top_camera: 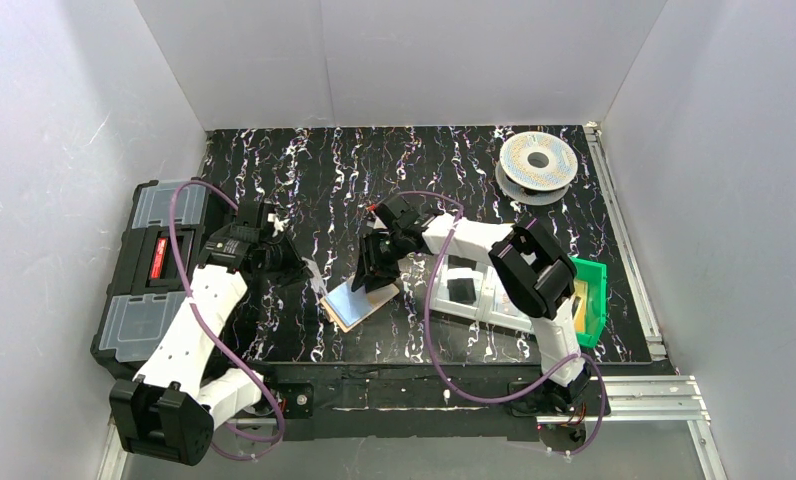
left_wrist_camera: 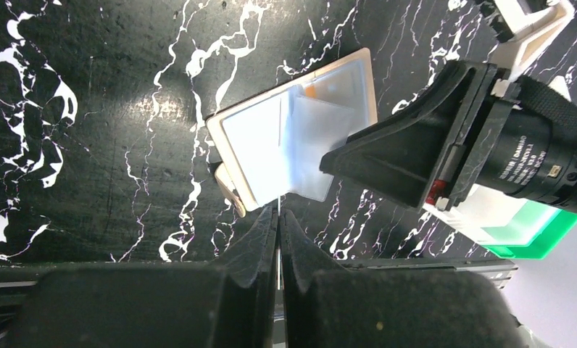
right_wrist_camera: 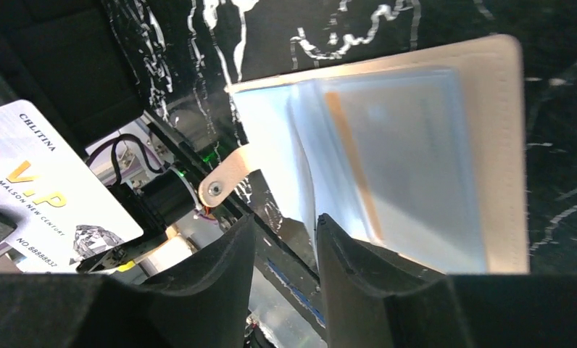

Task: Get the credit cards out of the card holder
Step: Place the credit card in the storage box, then close the card holder at the center of the board.

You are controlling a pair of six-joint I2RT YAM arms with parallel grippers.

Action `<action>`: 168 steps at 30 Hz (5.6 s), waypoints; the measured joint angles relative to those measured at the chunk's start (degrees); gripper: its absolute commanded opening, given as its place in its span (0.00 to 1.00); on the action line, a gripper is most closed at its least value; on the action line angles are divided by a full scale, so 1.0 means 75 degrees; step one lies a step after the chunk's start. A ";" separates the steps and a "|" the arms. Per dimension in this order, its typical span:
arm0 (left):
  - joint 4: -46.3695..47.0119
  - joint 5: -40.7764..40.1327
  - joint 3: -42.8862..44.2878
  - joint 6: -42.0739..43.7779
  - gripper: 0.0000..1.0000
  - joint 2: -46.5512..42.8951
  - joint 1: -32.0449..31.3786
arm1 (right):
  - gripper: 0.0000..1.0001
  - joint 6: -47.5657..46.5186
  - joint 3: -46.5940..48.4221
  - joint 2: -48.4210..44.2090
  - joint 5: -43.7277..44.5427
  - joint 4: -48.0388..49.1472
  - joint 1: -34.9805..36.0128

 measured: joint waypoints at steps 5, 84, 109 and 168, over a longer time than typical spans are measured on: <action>-0.0154 0.0003 0.0372 0.0003 0.00 0.0014 0.0000 | 0.47 0.0043 0.0126 0.0000 -0.0102 0.0113 0.0167; 0.6802 0.5566 -0.0195 -0.3856 0.00 0.1918 -0.1033 | 0.01 0.2748 -0.3484 -0.5027 -0.0668 0.3875 -0.1795; 0.4825 0.4657 0.0703 -0.2804 0.89 0.2022 -0.1253 | 0.01 0.1017 -0.3353 -0.6145 0.1130 0.0670 -0.1796; 0.1831 0.2989 0.1463 -0.0780 0.98 0.2345 -0.1288 | 0.87 -0.1129 -0.3062 -0.5990 0.6813 -0.4849 -0.2989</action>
